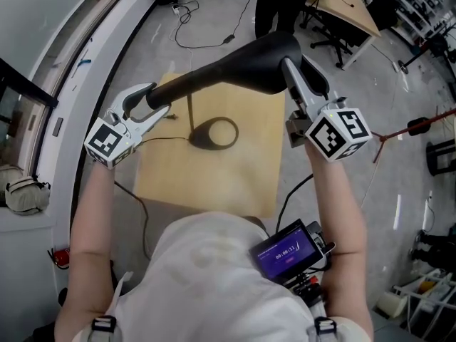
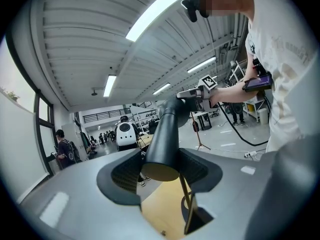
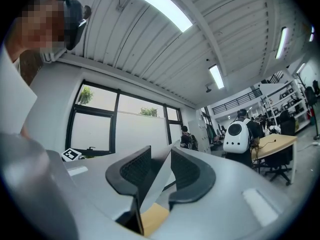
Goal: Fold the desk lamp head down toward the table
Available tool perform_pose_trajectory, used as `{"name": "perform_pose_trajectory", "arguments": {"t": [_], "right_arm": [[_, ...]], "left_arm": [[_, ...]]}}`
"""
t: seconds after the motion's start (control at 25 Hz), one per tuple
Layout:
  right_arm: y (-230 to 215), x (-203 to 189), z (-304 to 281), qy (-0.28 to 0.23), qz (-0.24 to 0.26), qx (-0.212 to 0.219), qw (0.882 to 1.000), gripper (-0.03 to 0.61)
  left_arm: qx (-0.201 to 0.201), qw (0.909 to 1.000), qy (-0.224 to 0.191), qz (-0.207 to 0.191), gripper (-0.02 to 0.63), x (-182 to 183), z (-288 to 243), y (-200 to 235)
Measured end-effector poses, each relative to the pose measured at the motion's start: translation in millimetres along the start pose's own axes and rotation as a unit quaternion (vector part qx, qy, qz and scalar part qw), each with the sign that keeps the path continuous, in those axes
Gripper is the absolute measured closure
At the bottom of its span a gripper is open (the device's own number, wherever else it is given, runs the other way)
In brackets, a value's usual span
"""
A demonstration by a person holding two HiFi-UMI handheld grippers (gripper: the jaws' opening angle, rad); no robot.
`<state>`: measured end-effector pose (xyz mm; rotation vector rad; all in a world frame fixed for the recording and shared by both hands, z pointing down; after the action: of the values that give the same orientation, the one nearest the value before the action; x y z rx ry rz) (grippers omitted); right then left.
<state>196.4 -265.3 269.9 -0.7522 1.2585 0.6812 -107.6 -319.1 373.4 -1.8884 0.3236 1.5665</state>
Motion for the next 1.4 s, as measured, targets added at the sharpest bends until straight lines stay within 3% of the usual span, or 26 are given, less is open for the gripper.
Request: {"name": "perform_pose_trajectory", "arguments": {"t": [0.88, 1.4], "right_arm": [[-14.6, -48.5, 4.1, -0.010, -0.086, -0.010, 0.996, 0.431], [-29.3, -74.5, 14.4, -0.016, -0.158, -0.009, 0.987, 0.428]], "left_arm": [[-0.002, 0.9981, 0.014, -0.061, 0.378, 23.0, 13.6, 10.6], [-0.017, 0.9943, 0.024, -0.102, 0.376, 46.3, 7.7, 8.8]]}}
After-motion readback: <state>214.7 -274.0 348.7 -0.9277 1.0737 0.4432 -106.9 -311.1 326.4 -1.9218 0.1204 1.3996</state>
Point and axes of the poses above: the fingertips, and each gripper's own axes: z backward along the fingers, y to its left, x out of its top, the point moved 4 cm from there along z, backward along the fingers, and after that the axes turned 13 degrees about x, right-handed, at the moved point
